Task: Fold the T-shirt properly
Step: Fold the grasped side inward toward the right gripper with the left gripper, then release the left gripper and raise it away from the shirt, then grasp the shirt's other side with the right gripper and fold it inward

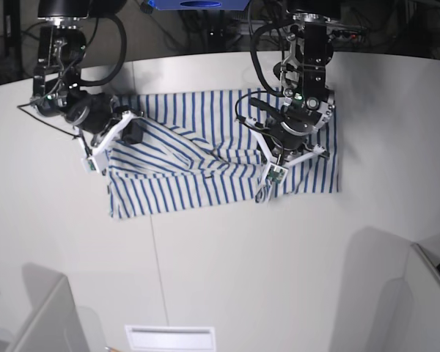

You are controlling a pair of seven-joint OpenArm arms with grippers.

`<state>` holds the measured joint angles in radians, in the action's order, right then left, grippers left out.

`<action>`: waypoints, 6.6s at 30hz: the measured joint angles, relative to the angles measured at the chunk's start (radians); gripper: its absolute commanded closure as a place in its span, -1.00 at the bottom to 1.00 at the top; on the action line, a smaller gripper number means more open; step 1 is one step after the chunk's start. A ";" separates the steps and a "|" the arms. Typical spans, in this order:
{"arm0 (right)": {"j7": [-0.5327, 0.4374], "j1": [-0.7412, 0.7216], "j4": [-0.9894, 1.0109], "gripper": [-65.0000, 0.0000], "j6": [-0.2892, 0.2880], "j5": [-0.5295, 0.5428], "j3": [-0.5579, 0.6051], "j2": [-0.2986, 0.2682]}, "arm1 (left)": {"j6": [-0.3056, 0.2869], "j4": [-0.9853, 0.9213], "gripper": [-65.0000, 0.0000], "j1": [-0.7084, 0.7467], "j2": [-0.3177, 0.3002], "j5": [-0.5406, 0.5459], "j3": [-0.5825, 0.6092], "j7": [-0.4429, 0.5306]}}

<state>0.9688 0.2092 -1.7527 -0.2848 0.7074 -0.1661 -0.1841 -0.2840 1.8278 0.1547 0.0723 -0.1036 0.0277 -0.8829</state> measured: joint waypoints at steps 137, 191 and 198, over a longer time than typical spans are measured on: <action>0.204 -0.391 0.609 -0.72 -0.303 0.060 -0.179 -0.055 | -0.136 -0.140 1.00 0.134 -0.241 0.366 -0.914 0.082; 0.202 -0.395 0.300 1.00 0.117 -0.007 0.135 -0.068 | 0.000 -0.364 1.00 -0.071 -0.200 0.370 -0.144 0.274; 0.213 -0.352 0.092 1.00 0.280 0.007 0.259 -0.043 | -0.003 -0.359 1.00 -0.069 -0.197 0.374 -0.146 0.276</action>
<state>1.1816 -0.1429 -1.6611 -0.0051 0.7147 0.0929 -0.2268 -0.2867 1.4685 0.0856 -0.1246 0.2703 -0.1181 -0.6071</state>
